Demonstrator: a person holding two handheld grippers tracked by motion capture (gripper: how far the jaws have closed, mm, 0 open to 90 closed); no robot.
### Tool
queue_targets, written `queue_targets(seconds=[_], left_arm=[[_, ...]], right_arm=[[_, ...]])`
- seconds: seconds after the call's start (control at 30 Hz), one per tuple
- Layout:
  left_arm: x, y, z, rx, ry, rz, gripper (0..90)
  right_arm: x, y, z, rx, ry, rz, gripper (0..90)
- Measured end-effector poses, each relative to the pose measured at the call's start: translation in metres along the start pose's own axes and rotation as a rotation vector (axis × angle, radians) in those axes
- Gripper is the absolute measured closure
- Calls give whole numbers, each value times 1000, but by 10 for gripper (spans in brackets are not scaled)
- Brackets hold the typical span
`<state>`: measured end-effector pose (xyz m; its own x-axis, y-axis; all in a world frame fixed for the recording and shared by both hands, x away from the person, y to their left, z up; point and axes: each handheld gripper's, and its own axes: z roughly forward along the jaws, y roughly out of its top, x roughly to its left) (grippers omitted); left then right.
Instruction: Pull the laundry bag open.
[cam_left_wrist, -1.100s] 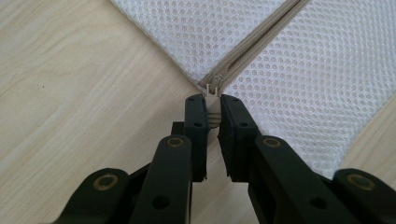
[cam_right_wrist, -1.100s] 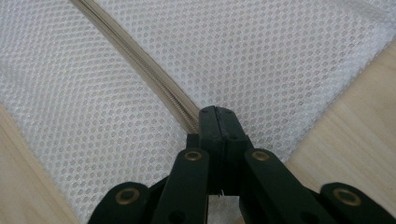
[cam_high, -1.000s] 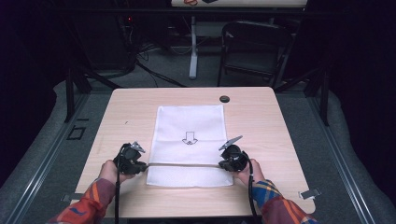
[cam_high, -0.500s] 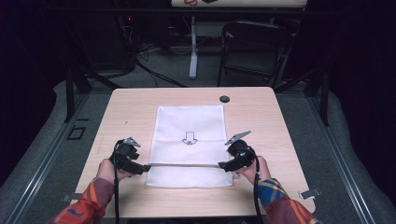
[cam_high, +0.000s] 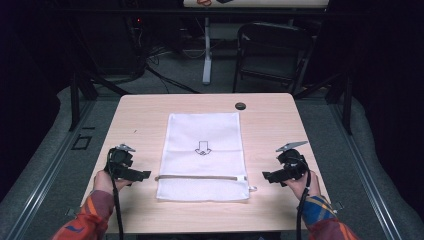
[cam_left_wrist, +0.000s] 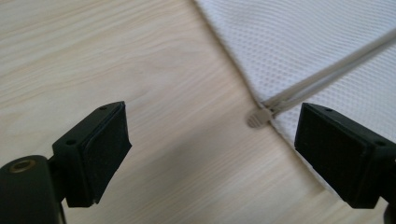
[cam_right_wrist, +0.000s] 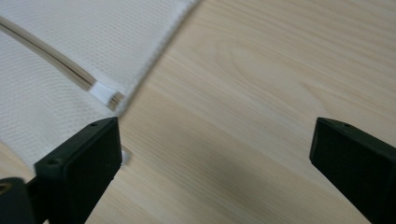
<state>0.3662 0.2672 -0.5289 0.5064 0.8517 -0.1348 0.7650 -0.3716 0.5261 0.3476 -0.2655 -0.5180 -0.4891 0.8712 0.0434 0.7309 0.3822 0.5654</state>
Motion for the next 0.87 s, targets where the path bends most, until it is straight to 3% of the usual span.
queue_targets(seconds=[0.03, 0.2, 0.33, 0.7, 0.87], left_arm=[[2, 0, 0, 0, 11, -3, 87], [15, -6, 4, 16, 20, -60, 59], [21, -9, 8, 22, 28, -80, 46], [35, -13, 16, 44, 43, -128, 16], [40, -15, 19, 27, 44, -150, 0]], right_arm=[[-7, -5, -1, 6, -6, 13, 0], [-17, -13, 2, 12, -29, 34, 0], [-24, -18, 8, 27, -29, 40, 0], [-36, -26, 21, 58, -29, 47, 0], [-38, -28, 25, 55, -28, 51, 0]])
